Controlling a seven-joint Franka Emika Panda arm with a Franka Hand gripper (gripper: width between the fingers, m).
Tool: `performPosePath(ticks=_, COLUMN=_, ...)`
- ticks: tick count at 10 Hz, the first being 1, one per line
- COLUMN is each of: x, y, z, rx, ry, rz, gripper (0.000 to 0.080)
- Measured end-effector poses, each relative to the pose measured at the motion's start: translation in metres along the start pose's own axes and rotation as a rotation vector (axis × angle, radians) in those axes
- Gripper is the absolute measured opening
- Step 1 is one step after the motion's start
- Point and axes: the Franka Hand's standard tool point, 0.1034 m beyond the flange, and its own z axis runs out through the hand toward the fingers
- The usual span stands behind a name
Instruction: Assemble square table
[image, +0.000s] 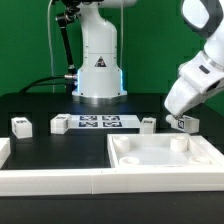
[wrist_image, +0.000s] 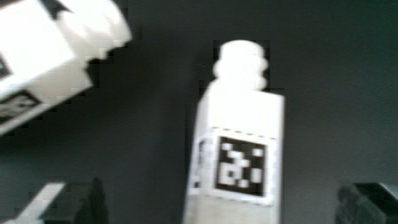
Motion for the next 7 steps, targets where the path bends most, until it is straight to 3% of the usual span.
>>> performPosePath(ticks=4, x=0.0004, y=-0.0016, z=0.0034, rx=0.002, ry=-0.006, rz=-0.002, gripper=0.0649)
performPosePath(ticks=7, x=0.0037, y=-0.0007, z=0.0050, rx=0.004, ry=-0.018, rz=0.169, gripper=0.0649)
